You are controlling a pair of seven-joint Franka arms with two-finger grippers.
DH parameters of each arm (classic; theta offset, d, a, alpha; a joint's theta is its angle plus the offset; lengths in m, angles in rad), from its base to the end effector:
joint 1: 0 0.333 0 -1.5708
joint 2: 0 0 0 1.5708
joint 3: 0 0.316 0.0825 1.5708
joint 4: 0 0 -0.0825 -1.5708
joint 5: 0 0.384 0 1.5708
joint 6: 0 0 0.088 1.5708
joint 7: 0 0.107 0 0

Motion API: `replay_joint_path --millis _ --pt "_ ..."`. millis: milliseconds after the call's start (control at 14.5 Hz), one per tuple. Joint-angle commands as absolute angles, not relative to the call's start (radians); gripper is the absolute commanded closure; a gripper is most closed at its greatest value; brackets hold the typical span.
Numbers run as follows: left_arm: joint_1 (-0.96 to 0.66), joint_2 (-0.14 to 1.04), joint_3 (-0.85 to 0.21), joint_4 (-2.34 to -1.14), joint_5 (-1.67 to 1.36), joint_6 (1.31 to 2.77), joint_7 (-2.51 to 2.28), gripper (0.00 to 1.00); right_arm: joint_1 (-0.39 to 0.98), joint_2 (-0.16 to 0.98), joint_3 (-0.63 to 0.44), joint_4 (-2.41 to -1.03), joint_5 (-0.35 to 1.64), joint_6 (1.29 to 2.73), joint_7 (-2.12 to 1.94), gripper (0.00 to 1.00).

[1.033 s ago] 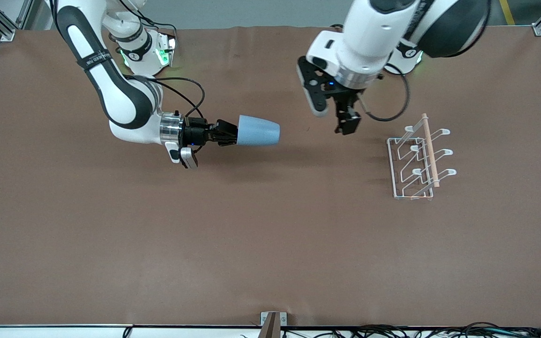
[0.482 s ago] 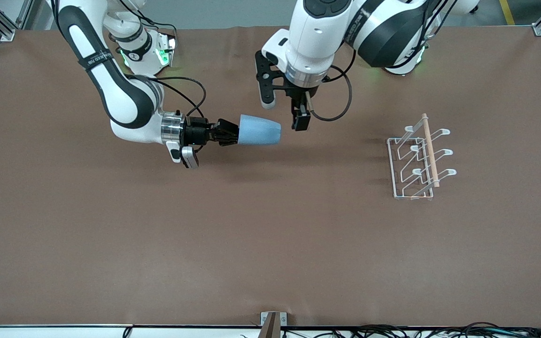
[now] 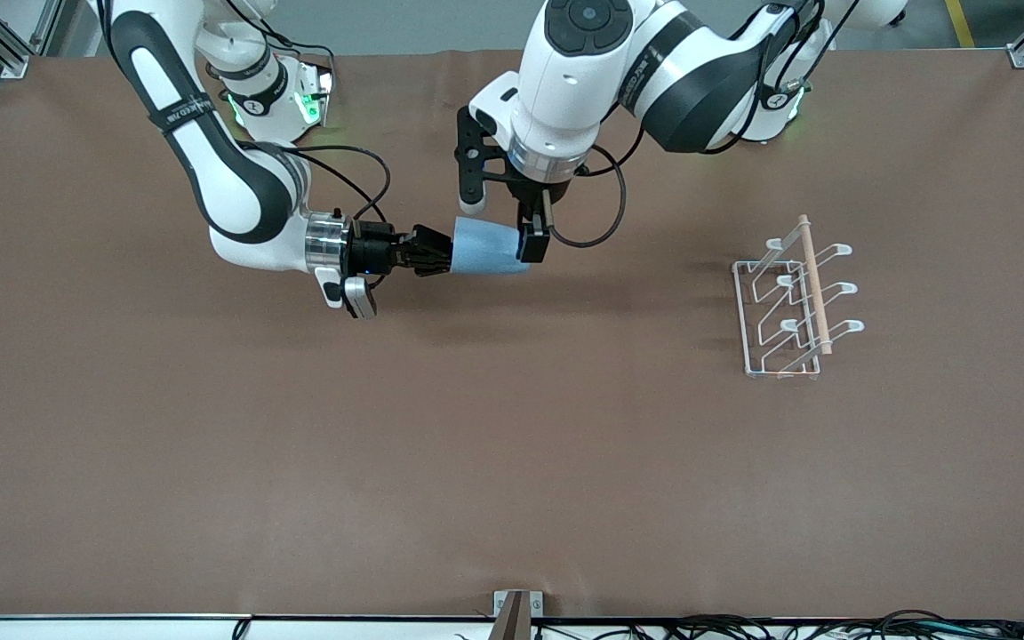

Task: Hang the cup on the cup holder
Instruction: 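Grasp the blue cup rim with the left gripper from above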

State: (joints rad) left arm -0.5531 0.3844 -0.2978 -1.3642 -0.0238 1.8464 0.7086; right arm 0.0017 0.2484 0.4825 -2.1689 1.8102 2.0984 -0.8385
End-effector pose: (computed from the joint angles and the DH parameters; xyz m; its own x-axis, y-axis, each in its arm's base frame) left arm 0.4745 -0.4913 0.5200 0.0452 -0.9842 0.1714 -0.9988 -0.0408 0.0287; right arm 0.4850 0.3021 0.3174 0.9977 -0.0548 -0.0407 -0.0475 -0.1283 -0.9906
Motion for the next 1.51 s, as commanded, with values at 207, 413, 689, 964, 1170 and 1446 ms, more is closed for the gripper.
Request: replay_joint_path --millis 207,413,689,964,1170,1446 --pt "-0.563 0.423 -0.296 -1.331 -0.011 1.864 0.741 0.0 0.005 0.239 0.488 -2.187 1.859 2.102 -0.882 0.99" --pt "-0.56 0.436 -0.296 -1.331 -0.012 1.902 0.753 0.0 0.006 0.239 0.488 -2.187 1.859 2.102 -0.882 1.0" --pt "-0.563 0.442 -0.296 -1.333 -0.012 1.907 0.752 0.0 0.006 0.239 0.489 -2.187 1.871 2.102 -0.885 0.99" --pt "-0.577 0.449 -0.296 -1.335 -0.014 1.907 0.741 0.0 0.012 0.239 0.488 -2.186 1.876 2.102 -0.888 0.99" --pt "-0.58 0.463 -0.298 -1.333 -0.014 1.948 0.75 0.0 0.012 0.239 0.489 -2.187 1.876 2.102 -0.888 0.99" --pt "-0.58 0.483 -0.298 -1.333 -0.014 1.988 0.753 0.0 0.012 0.239 0.489 -2.186 1.876 2.102 -0.888 0.99"
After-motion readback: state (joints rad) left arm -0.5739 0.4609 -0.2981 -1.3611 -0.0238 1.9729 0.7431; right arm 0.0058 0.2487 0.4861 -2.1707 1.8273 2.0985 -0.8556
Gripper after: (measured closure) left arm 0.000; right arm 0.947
